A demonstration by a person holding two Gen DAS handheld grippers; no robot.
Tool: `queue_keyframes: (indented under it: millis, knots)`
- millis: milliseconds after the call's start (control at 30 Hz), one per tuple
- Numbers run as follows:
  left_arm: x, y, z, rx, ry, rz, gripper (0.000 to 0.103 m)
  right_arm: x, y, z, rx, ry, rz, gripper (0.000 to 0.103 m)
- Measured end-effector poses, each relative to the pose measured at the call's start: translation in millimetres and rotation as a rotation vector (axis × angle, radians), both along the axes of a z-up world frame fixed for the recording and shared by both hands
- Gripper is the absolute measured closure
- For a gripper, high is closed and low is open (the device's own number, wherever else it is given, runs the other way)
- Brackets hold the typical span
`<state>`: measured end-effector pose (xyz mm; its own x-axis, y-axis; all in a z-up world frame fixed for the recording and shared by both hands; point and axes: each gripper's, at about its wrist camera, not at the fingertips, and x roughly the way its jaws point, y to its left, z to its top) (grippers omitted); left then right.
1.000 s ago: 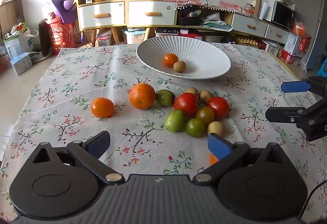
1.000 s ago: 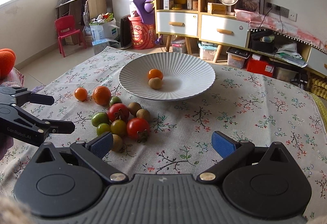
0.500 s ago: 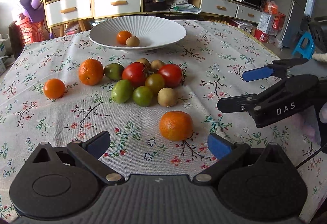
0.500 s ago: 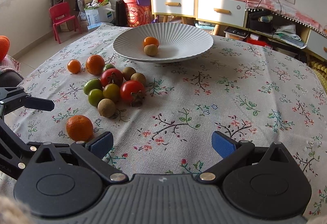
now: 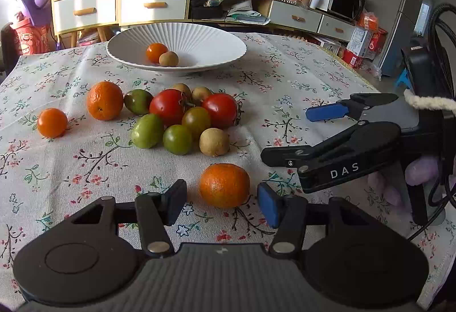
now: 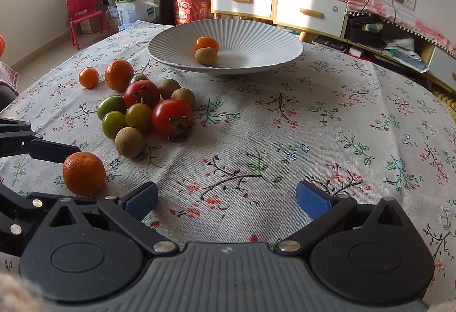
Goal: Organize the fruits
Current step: 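Move the left tool to a large orange while the right tool approaches a red tomato, then grasp the large orange with the left tool while the right tool grasps the red tomato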
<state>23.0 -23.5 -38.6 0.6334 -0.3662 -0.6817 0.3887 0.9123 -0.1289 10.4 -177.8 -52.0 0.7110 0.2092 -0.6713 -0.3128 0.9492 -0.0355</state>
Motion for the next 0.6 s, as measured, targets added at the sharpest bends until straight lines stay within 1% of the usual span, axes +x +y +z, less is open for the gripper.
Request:
queue_keyframes:
  millis: [33,67,133,200,267,367,433,533,567,600]
  knots:
    - [1.3,1.3,0.4,-0.010,0.007,0.006,0.071,1.0,0.2,-0.9,0.004,-0.009,0.000,0.000]
    - [2.6,2.4,1.1,-0.026,0.015,0.007,0.077,1.9,0.4,-1.2,0.006,-0.016,-0.001,0.000]
    - [4.4,4.0,2.5,-0.034,0.027,0.021,0.077,4.6,2.8,-1.0,0.007,-0.023,-0.008,0.000]
    - [4.4,5.5,3.5,-0.021,0.024,0.031,0.078,9.3,6.4,0.6,0.002,-0.021,-0.010,0.000]
    - [5.3,9.3,3.9,-0.012,0.030,0.043,0.078,13.3,9.3,1.8,-0.002,-0.015,0.003,0.000]
    - [6.6,15.8,4.3,-0.021,0.047,0.060,0.078,18.3,13.6,2.8,0.001,-0.018,0.025,0.000]
    - [5.9,18.1,4.7,-0.020,0.051,0.064,0.078,20.9,16.5,3.3,0.011,-0.026,0.040,0.004]
    - [5.9,20.0,5.3,-0.022,0.060,0.069,0.078,21.3,22.6,4.8,0.005,-0.041,0.062,0.016]
    - [6.3,20.5,5.4,-0.023,0.064,0.069,0.078,20.7,23.9,5.4,0.000,-0.047,0.067,0.018]
    - [6.6,20.5,5.6,-0.024,0.066,0.069,0.078,20.0,25.2,6.5,-0.005,-0.053,0.077,0.024]
